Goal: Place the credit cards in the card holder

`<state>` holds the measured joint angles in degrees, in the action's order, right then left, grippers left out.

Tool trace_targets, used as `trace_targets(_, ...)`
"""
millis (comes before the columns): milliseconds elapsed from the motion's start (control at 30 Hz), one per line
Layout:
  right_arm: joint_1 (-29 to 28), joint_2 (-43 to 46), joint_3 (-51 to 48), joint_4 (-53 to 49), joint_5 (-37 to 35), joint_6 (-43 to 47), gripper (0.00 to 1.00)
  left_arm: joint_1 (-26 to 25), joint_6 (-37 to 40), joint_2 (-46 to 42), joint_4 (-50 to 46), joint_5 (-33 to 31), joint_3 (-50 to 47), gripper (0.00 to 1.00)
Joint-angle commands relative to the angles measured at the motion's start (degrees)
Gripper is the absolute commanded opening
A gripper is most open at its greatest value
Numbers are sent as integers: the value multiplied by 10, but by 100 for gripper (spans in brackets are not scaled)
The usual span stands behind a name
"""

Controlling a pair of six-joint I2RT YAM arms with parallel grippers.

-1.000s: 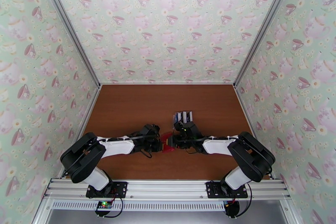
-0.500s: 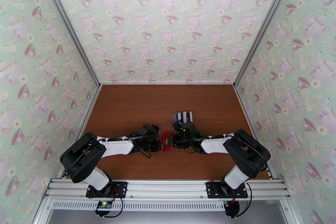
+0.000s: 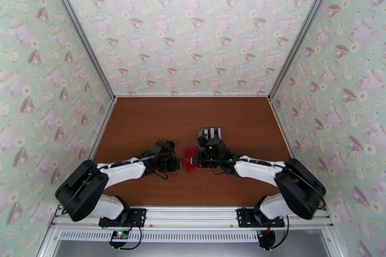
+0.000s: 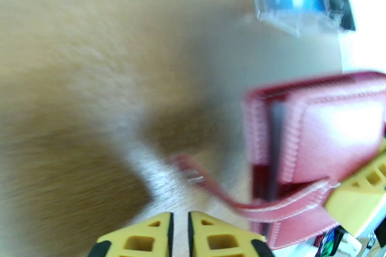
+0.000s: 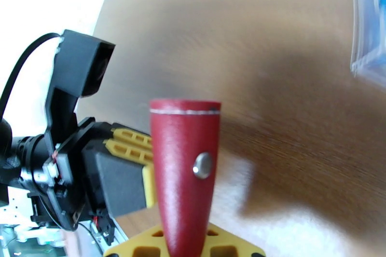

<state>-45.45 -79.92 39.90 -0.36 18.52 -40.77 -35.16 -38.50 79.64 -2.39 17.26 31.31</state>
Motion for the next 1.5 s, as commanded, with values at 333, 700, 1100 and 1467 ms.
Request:
trace_targets(333, -119, 7, 171, -412, -415, 63, 0, 29, 44, -69, -49, -51, 7, 74)
trace_targets(700, -215, -160, 296, -595, -610, -4, 0, 40, 49, -51, -26, -41, -5, 86)
trace_targets(1100, -257, -273, 360, -586, -588, -20, 0, 69, 49, -69, -36, -34, -30, 84)
trace_targets(1467, -265, -297, 361, -529, -535, -4, 23, 90, 49, -69, -38, -11, -38, 84)
